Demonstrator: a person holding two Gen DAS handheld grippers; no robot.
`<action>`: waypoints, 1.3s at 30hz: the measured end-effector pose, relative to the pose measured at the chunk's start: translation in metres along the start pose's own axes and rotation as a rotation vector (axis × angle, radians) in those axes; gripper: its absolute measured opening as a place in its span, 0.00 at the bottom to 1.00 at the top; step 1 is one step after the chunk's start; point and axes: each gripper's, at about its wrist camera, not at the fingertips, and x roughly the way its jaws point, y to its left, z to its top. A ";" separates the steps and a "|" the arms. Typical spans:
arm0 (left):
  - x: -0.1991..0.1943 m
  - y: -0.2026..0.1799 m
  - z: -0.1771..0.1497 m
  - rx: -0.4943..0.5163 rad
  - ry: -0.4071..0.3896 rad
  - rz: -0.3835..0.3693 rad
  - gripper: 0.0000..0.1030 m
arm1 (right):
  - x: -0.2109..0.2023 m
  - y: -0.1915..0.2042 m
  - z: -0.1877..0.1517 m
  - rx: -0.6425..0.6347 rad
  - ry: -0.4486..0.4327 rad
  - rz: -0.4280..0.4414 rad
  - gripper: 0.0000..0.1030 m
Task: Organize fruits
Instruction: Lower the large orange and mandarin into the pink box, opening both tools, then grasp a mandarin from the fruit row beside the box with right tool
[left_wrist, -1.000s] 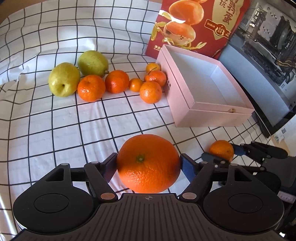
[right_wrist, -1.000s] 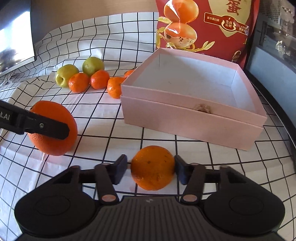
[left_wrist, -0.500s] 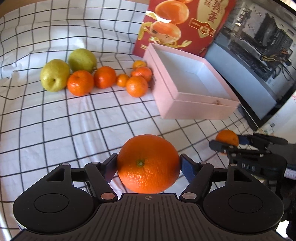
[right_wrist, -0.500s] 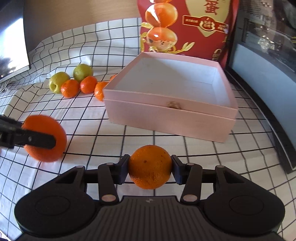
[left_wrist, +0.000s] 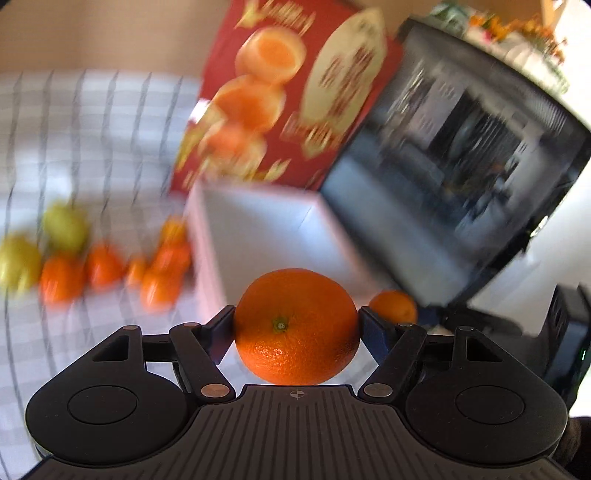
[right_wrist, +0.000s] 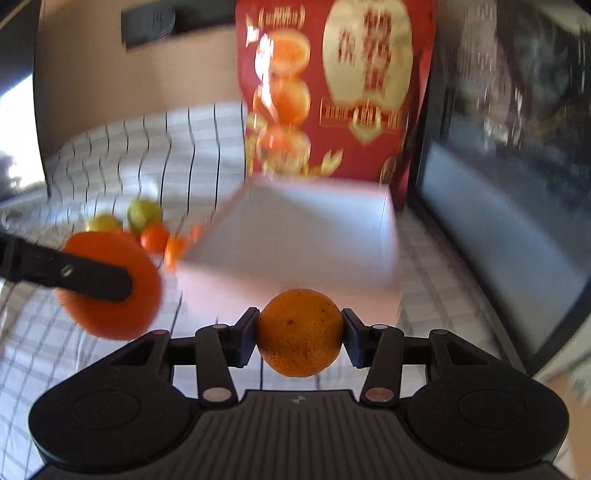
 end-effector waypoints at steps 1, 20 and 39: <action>0.004 -0.006 0.016 0.014 -0.022 -0.010 0.74 | -0.001 -0.001 0.008 -0.004 -0.018 -0.003 0.46; 0.048 0.012 0.060 -0.019 -0.113 0.104 0.71 | 0.054 -0.016 0.025 -0.014 -0.002 -0.006 0.65; -0.073 0.114 -0.097 -0.257 -0.031 0.451 0.70 | 0.098 0.157 0.047 -0.494 0.060 0.164 0.51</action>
